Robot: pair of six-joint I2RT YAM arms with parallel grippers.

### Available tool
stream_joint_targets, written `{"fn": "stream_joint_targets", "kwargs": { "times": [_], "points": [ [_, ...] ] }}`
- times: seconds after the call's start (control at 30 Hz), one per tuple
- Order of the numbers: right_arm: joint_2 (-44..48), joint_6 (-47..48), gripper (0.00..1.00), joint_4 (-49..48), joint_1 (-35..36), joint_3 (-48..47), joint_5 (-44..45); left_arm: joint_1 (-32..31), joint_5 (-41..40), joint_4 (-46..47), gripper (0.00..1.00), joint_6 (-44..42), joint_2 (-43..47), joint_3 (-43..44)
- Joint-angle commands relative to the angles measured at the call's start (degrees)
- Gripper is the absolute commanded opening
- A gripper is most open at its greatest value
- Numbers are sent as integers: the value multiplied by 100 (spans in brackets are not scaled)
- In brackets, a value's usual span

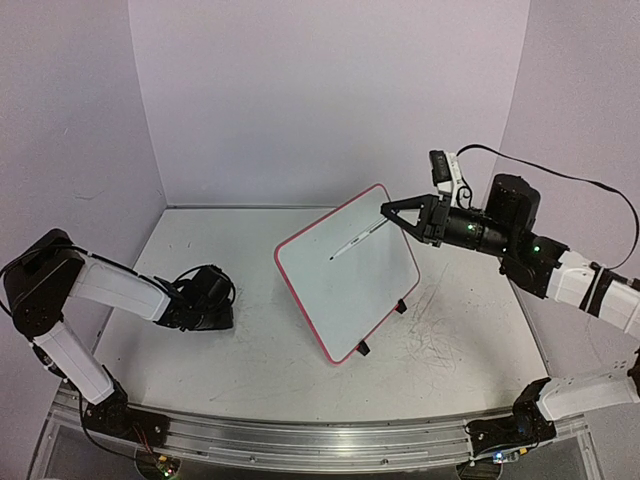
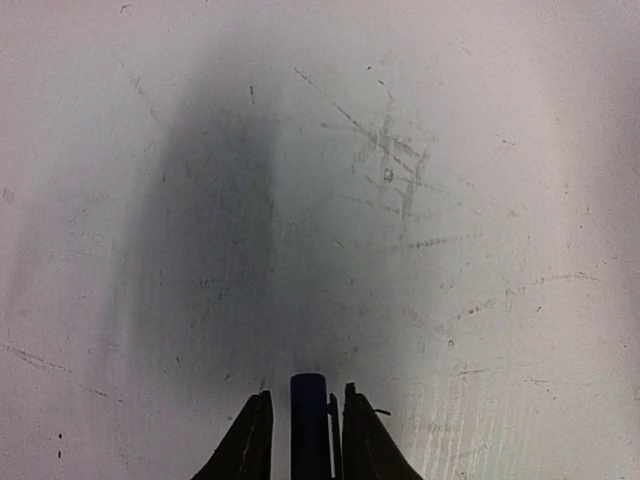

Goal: Write a sentence on the whiteboard
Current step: Place the pen cap at the center of the board, then pass from the right arm to the left

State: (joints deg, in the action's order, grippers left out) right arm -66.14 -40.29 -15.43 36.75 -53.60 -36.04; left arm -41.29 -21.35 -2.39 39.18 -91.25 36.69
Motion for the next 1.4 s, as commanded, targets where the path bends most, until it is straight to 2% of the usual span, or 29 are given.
{"fn": "stream_joint_targets", "kwargs": {
  "times": [0.0, 0.2, 0.27, 0.4, 0.47, 0.57, 0.63, 0.77, 0.9, 1.07, 1.13, 1.37],
  "points": [
    [-74, 81, 0, -302, 73, -18, 72, 1, -259, 214, 30, 37, 182, -86],
    [-174, 128, 0, -302, 95, -47, 61, 1, -357, -331, 40, -115, 771, 67],
    [-194, 125, 0, -309, 107, -63, 55, 6, -364, -633, 48, -224, 1215, 224],
    [-200, 134, 0, -329, 149, -139, -13, 7, -370, -1289, 69, -444, 2100, 695],
    [-206, 134, 0, -351, 177, -185, -45, 7, -293, -1596, 74, -634, 2497, 1060],
    [-283, 44, 0, -532, 278, -233, -79, 5, 283, -1624, 86, -850, 3070, 1439],
    [-430, -74, 0, -751, 402, -286, -127, 7, 1021, -1325, 92, -943, 3392, 1577],
    [-761, -454, 0, -1327, 681, -392, -184, 1, 3418, 56, 93, -955, 3560, 1518],
    [-1105, -907, 0, -1934, 902, -428, -225, -115, 4980, 1461, 92, -623, 3315, 1247],
    [-1393, -1324, 0, -2521, 1054, -394, -269, -771, 5192, 1706, 88, -1008, 2962, 1329],
    [-1421, -1455, 0, -2722, 1076, -355, -272, -950, 5249, 1724, 83, -1135, 2854, 1360],
    [-1395, -1577, 0, -2842, 1087, -295, -282, -1011, 5449, 1755, 70, -1203, 2745, 1240]
  ]
}}
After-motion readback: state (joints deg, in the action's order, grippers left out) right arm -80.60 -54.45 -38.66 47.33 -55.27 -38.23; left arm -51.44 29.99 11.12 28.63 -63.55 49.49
